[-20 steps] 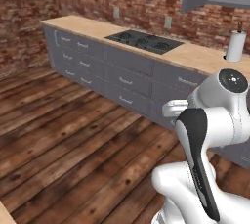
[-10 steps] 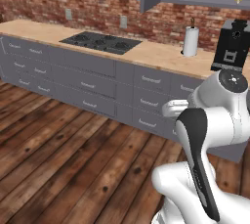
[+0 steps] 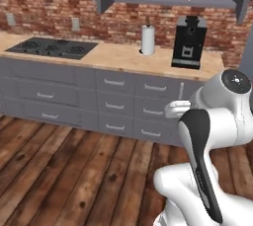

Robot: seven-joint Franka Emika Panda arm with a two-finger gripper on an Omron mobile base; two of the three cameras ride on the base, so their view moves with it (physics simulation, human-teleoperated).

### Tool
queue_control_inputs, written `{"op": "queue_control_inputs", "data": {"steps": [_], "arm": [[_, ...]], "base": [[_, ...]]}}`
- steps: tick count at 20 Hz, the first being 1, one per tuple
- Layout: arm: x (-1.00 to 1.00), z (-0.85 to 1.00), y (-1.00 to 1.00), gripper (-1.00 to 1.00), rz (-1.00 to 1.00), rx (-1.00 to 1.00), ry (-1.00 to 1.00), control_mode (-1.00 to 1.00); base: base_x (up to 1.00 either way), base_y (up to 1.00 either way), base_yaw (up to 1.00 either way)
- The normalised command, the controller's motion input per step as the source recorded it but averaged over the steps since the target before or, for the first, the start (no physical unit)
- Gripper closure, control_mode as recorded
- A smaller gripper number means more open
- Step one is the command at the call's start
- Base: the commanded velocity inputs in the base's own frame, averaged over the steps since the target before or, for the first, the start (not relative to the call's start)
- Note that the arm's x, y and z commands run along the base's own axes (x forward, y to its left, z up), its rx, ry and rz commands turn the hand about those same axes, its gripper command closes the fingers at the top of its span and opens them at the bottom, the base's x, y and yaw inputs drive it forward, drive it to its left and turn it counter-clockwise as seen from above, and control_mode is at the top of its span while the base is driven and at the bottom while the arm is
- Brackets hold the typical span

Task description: Locate and retrieve the dish brush and dish brush from the cabinet. Place them next to the sink.

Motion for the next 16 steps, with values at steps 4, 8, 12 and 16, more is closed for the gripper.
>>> {"op": "queue_control_inputs", "data": {"steps": [4, 8, 12, 16], "arm": [[0.00, 0.00, 0.00, -1.00, 0.00, 0.00, 0.00, 1.00], [0.00, 0.00, 0.00, -1.00, 0.00, 0.00, 0.00, 1.00], [0.00, 0.00, 0.00, -1.00, 0.00, 0.00, 0.00, 1.00], [0.00, 0.00, 0.00, -1.00, 0.00, 0.00, 0.00, 1.00]], "base": [[0.43, 0.44, -0.30], [0.59, 0.54, -0.23], [0.80, 0.32, -0.16], [0.59, 0.04, -0.25]]}}
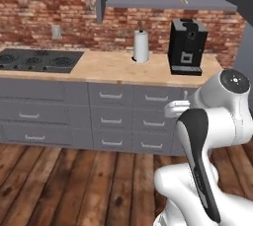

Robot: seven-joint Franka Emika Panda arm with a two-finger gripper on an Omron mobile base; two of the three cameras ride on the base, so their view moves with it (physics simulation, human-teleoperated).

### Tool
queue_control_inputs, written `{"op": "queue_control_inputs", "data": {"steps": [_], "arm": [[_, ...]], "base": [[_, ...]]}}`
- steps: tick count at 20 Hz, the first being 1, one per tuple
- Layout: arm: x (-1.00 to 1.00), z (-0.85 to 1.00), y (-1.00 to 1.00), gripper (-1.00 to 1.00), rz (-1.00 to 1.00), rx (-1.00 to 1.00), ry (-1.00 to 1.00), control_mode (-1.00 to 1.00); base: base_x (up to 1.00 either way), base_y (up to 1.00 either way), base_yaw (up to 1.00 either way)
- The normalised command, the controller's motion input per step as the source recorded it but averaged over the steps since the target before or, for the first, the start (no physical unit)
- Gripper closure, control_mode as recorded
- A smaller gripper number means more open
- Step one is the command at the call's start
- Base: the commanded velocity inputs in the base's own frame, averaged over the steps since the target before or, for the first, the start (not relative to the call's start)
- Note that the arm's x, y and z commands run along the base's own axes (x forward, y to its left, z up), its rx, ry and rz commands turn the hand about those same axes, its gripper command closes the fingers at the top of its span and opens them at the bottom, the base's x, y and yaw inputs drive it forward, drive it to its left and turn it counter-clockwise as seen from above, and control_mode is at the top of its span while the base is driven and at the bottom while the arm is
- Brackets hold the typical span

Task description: Locate and retrieve the dish brush and dish brush from the cabinet. Place them next to the sink.

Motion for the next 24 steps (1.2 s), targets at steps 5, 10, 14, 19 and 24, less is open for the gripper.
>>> {"op": "queue_control_inputs", "data": {"steps": [5, 10, 14, 19, 24], "arm": [[0.00, 0.00, 0.00, -1.00, 0.00, 0.00, 0.00, 1.00], [0.00, 0.00, 0.00, -1.00, 0.00, 0.00, 0.00, 1.00], [0.00, 0.00, 0.00, -1.00, 0.00, 0.00, 0.00, 1.00], [0.00, 0.00, 0.00, -1.00, 0.00, 0.00, 0.00, 1.00], [0.00, 0.00, 0.00, -1.00, 0.00, 0.00, 0.00, 1.00]], "base": [[0.35, -0.05, -0.28], [0.43, 0.07, -0.23], [0.88, 0.26, -0.13], [0.80, 0.01, -0.14], [0.77, 0.00, -0.15]]}}
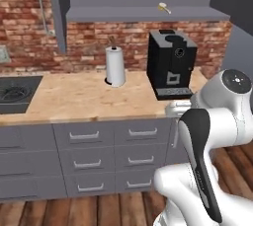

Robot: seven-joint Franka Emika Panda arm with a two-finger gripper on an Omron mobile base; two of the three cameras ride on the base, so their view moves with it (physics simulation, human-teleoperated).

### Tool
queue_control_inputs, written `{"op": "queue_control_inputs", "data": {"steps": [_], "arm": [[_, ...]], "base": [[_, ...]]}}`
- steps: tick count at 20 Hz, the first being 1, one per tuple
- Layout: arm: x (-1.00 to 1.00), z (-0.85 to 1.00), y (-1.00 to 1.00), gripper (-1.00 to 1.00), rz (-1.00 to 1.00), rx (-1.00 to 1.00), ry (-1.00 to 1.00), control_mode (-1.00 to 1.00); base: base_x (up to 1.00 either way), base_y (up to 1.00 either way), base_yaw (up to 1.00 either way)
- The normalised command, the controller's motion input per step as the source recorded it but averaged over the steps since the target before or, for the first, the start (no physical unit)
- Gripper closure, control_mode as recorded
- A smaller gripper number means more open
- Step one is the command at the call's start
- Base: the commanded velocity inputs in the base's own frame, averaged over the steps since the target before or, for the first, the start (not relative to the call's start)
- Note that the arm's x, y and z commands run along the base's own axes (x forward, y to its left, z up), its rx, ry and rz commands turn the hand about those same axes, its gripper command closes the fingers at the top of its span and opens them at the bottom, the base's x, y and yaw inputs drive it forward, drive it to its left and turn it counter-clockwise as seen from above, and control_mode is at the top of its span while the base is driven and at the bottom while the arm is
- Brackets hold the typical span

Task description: Locate and retrieve the dish brush and dish brush from the cabinet. Place them next to the sink.

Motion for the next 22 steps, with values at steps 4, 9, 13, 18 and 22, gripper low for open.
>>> {"op": "queue_control_inputs", "data": {"steps": [4, 9, 13, 18, 22], "arm": [[0.00, 0.00, 0.00, -1.00, 0.00, 0.00, 0.00, 1.00], [0.00, 0.00, 0.00, -1.00, 0.00, 0.00, 0.00, 1.00], [0.00, 0.00, 0.00, -1.00, 0.00, 0.00, 0.00, 1.00], [0.00, 0.00, 0.00, -1.00, 0.00, 0.00, 0.00, 1.00], [0.00, 0.00, 0.00, -1.00, 0.00, 0.00, 0.00, 1.00]], "base": [[0.79, 0.00, -0.12], [0.78, 0.01, -0.09], [0.68, 0.11, -0.13], [0.63, 0.12, -0.12], [0.55, 0.10, -0.10]]}}
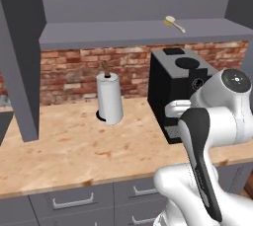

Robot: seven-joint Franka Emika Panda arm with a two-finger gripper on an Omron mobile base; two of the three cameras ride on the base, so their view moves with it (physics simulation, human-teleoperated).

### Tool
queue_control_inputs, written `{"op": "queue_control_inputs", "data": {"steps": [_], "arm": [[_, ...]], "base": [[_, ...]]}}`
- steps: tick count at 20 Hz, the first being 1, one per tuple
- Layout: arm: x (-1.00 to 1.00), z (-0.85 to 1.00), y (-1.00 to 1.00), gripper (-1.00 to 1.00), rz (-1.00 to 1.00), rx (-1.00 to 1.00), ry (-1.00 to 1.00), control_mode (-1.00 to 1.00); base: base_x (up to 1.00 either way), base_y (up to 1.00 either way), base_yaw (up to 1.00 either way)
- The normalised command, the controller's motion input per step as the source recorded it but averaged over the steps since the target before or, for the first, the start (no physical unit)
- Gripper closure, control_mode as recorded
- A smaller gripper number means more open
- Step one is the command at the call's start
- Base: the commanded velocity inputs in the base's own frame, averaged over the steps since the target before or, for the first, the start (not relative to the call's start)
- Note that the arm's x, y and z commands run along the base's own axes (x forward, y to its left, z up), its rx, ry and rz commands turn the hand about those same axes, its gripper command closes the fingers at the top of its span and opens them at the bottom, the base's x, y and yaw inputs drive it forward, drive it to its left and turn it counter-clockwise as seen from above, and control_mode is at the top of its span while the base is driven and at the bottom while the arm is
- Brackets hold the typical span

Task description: Locate and retrieve the dish brush and dish brush from the cabinet. Place them next to the sink.

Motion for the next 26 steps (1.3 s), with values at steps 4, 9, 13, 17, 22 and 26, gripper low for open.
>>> {"op": "queue_control_inputs", "data": {"steps": [4, 9, 13, 17, 22, 26], "arm": [[0.00, 0.00, 0.00, -1.00, 0.00, 0.00, 0.00, 1.00], [0.00, 0.00, 0.00, -1.00, 0.00, 0.00, 0.00, 1.00], [0.00, 0.00, 0.00, -1.00, 0.00, 0.00, 0.00, 1.00], [0.00, 0.00, 0.00, -1.00, 0.00, 0.00, 0.00, 1.00], [0.00, 0.00, 0.00, -1.00, 0.00, 0.00, 0.00, 1.00], [-0.10, 0.10, 0.00, -1.00, 0.00, 0.00, -0.02, -1.00]], "base": [[0.42, 0.14, -0.09], [0.13, 0.12, -0.04], [0.00, 0.00, 0.00], [0.00, 0.00, 0.00], [0.00, 0.00, 0.00], [0.00, 0.00, 0.00]]}}
